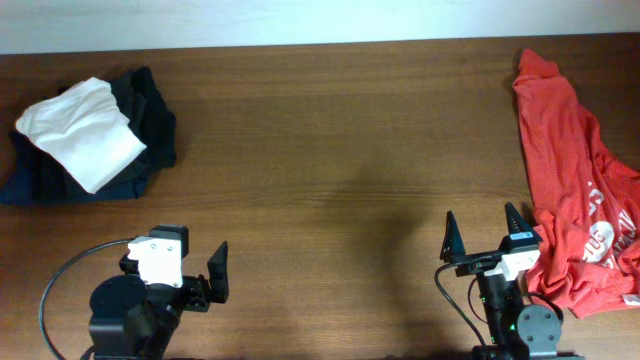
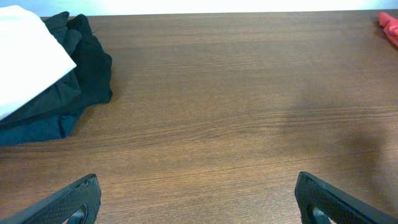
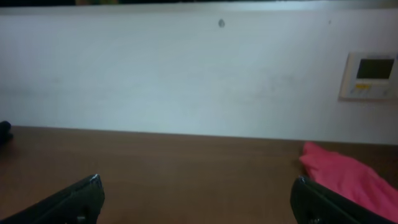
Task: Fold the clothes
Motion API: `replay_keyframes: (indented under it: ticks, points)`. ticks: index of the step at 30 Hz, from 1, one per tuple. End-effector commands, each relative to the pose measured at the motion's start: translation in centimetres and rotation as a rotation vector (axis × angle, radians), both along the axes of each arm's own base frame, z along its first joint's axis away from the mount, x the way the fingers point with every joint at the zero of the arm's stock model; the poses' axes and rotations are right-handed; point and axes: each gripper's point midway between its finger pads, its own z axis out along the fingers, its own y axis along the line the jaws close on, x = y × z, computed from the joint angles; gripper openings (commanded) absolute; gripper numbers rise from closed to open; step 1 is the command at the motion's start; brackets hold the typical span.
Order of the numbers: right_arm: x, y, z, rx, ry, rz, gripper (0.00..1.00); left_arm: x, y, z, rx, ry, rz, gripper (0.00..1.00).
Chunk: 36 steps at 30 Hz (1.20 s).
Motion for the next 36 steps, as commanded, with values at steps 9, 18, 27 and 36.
replay_keyframes:
  ticks: [9, 18, 27, 36]
  points:
    - [0.1, -0.4, -4.5, 0.023, 0.178, -0.027, 0.99, -0.1, 0.0, 0.0, -0.008, 0.000, 0.003, 0.99]
    - [0.1, -0.4, -4.5, 0.023, 0.178, -0.027, 0.99, -0.1, 0.0, 0.0, -0.008, 0.000, 0.003, 0.99]
    - [0.1, -0.4, -4.5, 0.023, 0.179, -0.027, 0.99, -0.1, 0.0, 0.0, -0.008, 0.000, 0.003, 0.99]
    - [0.1, -0.4, -4.5, 0.023, 0.179, -0.027, 0.99, -0.2, 1.4, -5.3, 0.022, -0.127, 0.077, 0.99]
